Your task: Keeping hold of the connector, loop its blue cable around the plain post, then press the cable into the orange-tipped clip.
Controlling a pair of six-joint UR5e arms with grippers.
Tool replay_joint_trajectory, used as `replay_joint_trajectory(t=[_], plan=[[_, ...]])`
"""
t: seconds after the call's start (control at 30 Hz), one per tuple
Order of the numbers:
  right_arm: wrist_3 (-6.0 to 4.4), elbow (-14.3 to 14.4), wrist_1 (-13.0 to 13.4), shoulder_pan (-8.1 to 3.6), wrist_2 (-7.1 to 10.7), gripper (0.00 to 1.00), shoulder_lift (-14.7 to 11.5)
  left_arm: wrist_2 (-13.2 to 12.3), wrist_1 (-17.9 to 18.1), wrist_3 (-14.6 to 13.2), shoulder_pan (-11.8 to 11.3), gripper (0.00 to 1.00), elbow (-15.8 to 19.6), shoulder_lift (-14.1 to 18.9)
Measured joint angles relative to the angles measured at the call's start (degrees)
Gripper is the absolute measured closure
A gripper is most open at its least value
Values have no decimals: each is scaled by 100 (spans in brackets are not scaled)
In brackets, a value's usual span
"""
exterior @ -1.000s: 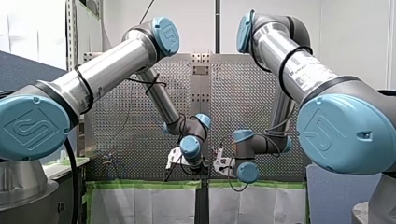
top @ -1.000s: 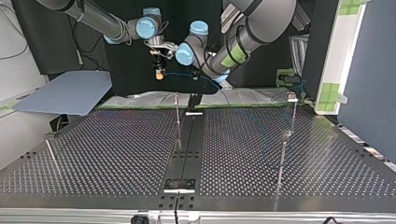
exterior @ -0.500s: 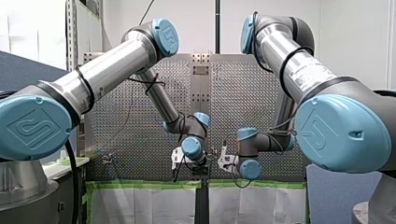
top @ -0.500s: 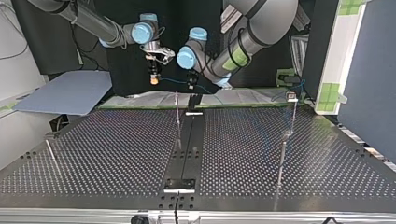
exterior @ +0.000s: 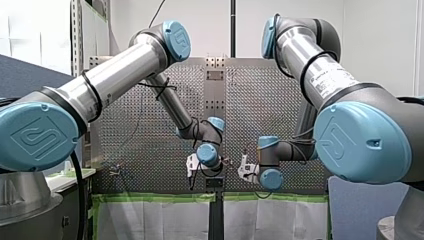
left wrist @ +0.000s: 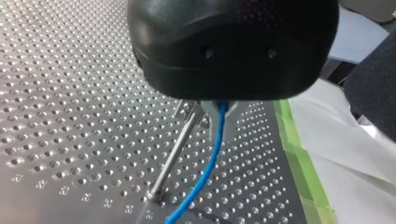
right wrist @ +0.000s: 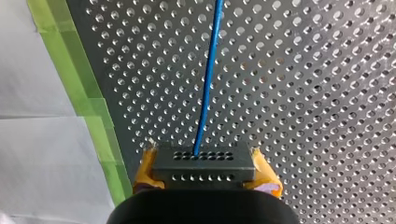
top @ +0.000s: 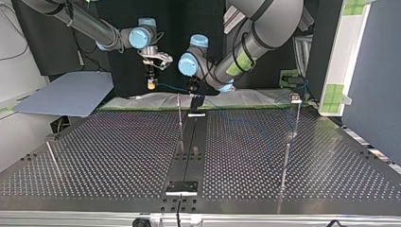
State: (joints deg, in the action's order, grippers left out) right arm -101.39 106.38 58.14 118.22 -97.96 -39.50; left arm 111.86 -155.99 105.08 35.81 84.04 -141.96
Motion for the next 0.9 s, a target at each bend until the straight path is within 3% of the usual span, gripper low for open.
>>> replay_joint_trajectory(t=[0.5,0.9], plan=[[32,-81,30,-159,222,100,0,50,-85,35,-58,100,-156,-1],[120,-352,-217,-210,329,100,5,36,-410,69,-115,100,-514,-36]])
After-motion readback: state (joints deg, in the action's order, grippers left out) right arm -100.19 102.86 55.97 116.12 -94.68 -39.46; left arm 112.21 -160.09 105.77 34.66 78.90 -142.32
